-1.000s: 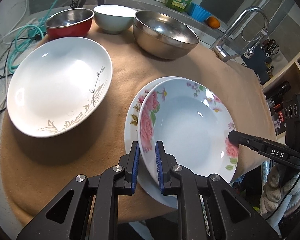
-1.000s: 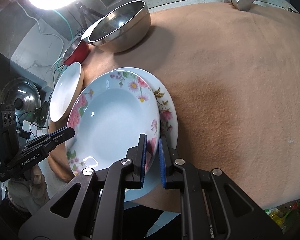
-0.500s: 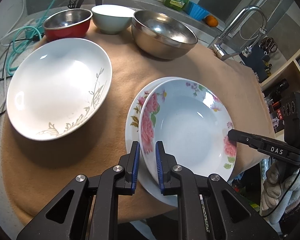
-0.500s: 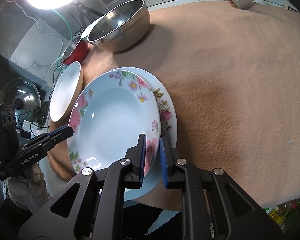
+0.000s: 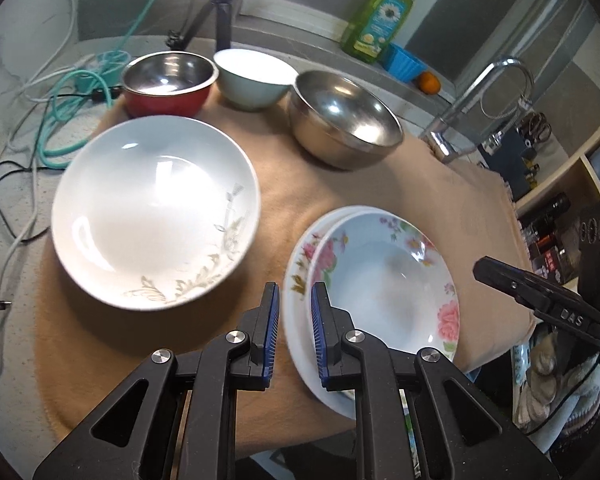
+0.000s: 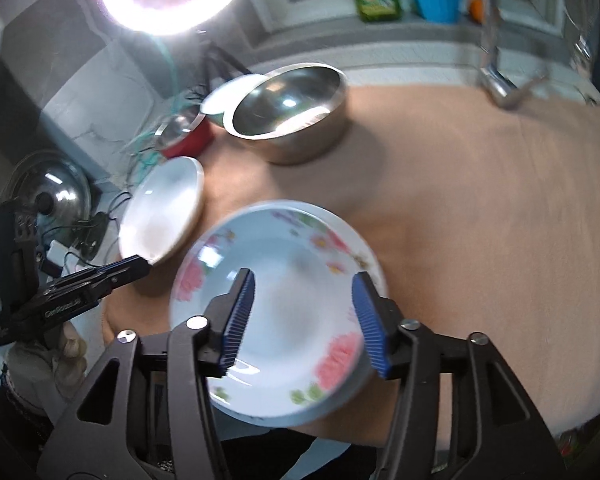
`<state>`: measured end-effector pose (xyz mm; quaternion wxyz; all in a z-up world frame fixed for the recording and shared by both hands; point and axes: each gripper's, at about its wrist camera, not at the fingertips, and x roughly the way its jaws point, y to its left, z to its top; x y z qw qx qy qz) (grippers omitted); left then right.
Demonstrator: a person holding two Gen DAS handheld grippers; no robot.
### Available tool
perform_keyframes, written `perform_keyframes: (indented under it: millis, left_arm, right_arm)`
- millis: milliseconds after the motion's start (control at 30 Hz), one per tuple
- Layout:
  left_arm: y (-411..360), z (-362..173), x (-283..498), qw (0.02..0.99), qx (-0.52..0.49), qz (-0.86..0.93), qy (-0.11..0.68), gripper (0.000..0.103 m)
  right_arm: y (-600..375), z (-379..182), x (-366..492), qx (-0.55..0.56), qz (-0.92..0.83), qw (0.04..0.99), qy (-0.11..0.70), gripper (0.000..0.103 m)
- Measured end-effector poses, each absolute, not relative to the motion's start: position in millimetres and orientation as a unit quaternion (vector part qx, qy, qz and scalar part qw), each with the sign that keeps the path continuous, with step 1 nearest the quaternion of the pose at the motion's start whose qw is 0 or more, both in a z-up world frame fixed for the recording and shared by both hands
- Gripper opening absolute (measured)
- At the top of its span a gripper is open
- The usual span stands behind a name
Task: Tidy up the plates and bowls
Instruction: 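Open both grippers and lift them off the stacked plates, then move both grippers to the white gold-leaf plate rim and close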
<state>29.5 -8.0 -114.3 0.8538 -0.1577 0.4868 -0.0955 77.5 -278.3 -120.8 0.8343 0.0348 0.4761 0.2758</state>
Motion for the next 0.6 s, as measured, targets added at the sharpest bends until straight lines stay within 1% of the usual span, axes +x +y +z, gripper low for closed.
perform_keyframes:
  millis: [233,300,333,367,467,600]
  left_arm:
    - [34.1,-117.2,26.2,0.861,-0.167,-0.045,0.478,0.015]
    - [46.4,-117.4,26.4,0.864,-0.168,-0.030,0.474,0.015]
    - [52.0,-117.5,26.5,0.865,-0.169,-0.024,0.472,0.015]
    - [58.6,-117.5,27.6,0.866,-0.170,-0.016,0.470,0.015]
    - [80.1,-118.6,31.3,0.868,-0.177,0.005,0.465,0.015]
    - [103.4,-122.3,35.6,0.868,-0.181,0.024,0.461,0.015]
  right_arm:
    - [-231.2,-107.6,72.9,0.011,0.307,0.838,0.450,0.057]
    - [-217.2,-105.8,76.3,0.007,0.313,0.838,0.447,0.061]
    - [-210.3,-105.9,78.5,0.006,0.317,0.836,0.449,0.066]
    - [-203.5,-106.2,80.5,0.004,0.319,0.834,0.450,0.066]
    - [-182.7,-105.2,86.7,-0.015,0.315,0.836,0.450,0.066]
    - [-161.4,-109.6,97.1,-0.018,0.313,0.825,0.470,0.066]
